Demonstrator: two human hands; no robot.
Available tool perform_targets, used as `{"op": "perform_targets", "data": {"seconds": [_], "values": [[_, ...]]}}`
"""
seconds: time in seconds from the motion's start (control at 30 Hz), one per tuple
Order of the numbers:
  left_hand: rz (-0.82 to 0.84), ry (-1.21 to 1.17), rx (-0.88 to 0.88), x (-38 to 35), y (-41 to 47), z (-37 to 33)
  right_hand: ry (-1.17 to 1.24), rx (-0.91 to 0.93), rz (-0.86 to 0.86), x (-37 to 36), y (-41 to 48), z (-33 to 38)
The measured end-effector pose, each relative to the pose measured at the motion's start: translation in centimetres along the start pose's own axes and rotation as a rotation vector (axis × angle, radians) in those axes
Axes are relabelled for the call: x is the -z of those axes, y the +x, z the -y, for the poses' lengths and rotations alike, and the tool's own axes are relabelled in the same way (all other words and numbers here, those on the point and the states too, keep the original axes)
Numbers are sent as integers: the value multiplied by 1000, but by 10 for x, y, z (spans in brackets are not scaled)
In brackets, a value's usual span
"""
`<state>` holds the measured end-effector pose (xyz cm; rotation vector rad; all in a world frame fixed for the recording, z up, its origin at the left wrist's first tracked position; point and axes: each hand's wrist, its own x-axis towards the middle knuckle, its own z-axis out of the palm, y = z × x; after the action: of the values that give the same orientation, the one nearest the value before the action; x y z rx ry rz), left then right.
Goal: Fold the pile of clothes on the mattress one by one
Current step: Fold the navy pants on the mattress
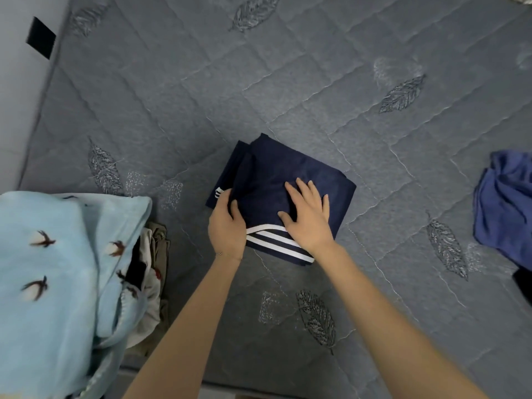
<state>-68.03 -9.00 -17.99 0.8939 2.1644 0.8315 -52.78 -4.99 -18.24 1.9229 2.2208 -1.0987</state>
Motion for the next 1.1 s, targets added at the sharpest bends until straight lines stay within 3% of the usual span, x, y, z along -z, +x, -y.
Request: {"op": "perform_targets", "data": {"seconds": [0.07, 0.13, 0.23, 0.3, 0.47, 0.57, 0.63, 0.7, 0.8, 0.93, 1.0, 1.1], "values": [[-68, 221, -78, 0, 6, 12, -88, -14, 19, -2, 3, -2], [-126, 461, -278, -2, 10, 23, -163, -19, 64, -5, 6, -6], [66, 774, -634, -11, 11, 35, -246, 0, 105, -9, 9, -11], [196, 908, -748, -19, 13, 45, -234, 22, 86, -7, 11, -14], [330, 916, -632, -23, 28, 61, -271, 47, -12, 4, 14, -32], [269, 843, -639, -16, 26, 66, -262, -17, -70, 14, 20, -44], [172, 747, -481, -12, 16, 66, -182, -78, -77, 20, 26, -51], [83, 594, -208, -13, 2, 62, -44, -166, -44, 23, 30, -54], [72, 316, 150, -21, -3, 52, 24, -247, -17, 22, 28, -52], [68, 89, 47, -24, 4, 42, 154, -353, 34, 21, 18, -51], [116, -12, 6, -21, 5, 33, 340, -419, 114, 19, 9, -57], [201, 97, -208, -19, 14, 21, 680, -464, 263, 19, -10, -64]]}}
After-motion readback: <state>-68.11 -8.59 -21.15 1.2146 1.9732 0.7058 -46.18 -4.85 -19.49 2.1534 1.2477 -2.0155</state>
